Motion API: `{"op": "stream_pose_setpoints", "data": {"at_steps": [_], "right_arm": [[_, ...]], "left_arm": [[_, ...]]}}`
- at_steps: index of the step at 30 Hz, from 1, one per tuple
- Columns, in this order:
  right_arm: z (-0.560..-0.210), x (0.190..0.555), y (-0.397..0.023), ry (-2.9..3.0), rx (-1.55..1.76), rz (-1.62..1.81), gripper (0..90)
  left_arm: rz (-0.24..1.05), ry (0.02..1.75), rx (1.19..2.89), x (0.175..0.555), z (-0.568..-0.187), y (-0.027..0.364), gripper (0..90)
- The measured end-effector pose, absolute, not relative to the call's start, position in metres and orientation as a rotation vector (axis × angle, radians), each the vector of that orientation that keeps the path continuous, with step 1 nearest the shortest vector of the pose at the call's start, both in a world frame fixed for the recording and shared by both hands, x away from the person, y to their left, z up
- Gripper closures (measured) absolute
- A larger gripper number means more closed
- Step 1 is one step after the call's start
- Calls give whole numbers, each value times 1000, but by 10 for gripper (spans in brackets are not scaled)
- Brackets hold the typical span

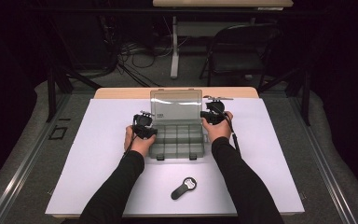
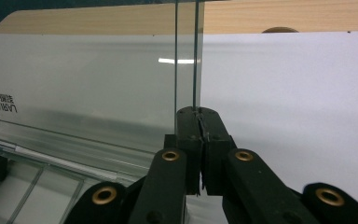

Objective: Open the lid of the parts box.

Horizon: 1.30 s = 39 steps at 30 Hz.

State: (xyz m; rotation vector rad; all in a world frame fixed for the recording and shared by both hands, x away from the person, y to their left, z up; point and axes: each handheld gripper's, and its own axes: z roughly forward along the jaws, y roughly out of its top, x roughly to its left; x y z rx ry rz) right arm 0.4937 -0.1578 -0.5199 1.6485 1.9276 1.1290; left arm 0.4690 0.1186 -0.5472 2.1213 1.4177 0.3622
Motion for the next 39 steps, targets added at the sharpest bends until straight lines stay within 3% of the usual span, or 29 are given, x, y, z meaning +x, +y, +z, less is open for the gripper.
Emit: {"op": "stream_pose_setpoints", "data": {"at_steps": [39], "right_arm": [[-538,504,-160,1949,1748,1107,900]], "left_arm": [[366,1422,2109,468,-548,118,770]]}}
